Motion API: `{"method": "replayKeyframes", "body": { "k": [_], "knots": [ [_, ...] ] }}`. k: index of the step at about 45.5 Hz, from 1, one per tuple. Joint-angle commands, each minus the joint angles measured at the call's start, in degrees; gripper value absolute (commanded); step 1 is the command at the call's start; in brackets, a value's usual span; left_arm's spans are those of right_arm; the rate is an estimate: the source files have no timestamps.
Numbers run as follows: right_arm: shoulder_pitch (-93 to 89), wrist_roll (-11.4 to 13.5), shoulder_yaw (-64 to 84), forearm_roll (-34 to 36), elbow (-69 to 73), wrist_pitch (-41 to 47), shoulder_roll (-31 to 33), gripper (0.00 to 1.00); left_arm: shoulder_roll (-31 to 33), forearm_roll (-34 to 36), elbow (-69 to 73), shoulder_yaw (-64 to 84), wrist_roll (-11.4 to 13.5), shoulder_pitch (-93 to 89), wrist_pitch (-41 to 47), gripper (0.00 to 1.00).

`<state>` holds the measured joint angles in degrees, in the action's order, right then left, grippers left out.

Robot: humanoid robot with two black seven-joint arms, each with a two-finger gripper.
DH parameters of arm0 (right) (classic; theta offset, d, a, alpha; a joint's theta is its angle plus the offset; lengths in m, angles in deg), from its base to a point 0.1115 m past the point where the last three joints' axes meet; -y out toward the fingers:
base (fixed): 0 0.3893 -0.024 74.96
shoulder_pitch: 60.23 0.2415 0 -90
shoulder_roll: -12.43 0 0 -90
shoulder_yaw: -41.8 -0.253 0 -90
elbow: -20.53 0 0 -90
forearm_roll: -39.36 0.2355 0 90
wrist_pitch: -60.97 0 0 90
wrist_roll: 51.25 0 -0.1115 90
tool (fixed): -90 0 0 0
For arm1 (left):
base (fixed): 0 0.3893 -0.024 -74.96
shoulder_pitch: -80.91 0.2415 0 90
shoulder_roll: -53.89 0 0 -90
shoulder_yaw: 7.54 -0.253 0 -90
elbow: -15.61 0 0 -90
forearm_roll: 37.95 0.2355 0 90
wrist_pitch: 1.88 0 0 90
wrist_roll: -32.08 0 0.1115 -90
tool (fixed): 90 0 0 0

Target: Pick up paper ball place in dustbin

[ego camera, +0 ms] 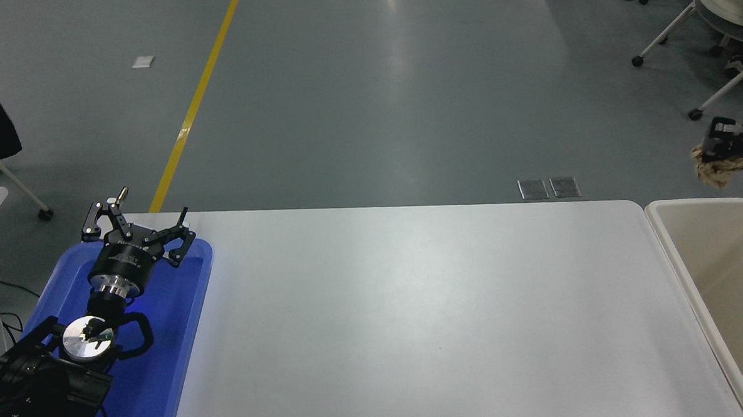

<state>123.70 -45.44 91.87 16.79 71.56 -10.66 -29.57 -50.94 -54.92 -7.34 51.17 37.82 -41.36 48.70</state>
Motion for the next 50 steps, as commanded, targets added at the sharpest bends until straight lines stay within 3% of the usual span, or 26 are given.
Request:
{"method": "replayKeyframes", "body": {
  "k": [1, 22, 40, 50],
  "knots": [
    [-21.3, 0.0, -18.3, 0.0, -13.7, -7.4, 1.4, 0.0, 0.1, 0.0, 0.0, 0.0, 0.0, 0.0, 0.0, 1.0],
    [-43.2, -0.2, -31.7, 0.0, -30.0, -19.1, -5.6, 0.0, 0.0, 0.0, 0.0, 0.0, 0.0, 0.0, 0.0, 1.0],
    [-54.9, -0.6, -41.3, 3.0, -43.9, -30.0, -19.1, 0.0, 0.1, 0.0, 0.0, 0.0, 0.1, 0.0, 0.0, 1.0],
    [-55.8, -0.6, -41.4, 3.1, -44.5, -31.5, -22.4, 0.0, 0.0, 0.0, 0.0, 0.0, 0.0, -0.1, 0.0, 1.0]
  ]
}}
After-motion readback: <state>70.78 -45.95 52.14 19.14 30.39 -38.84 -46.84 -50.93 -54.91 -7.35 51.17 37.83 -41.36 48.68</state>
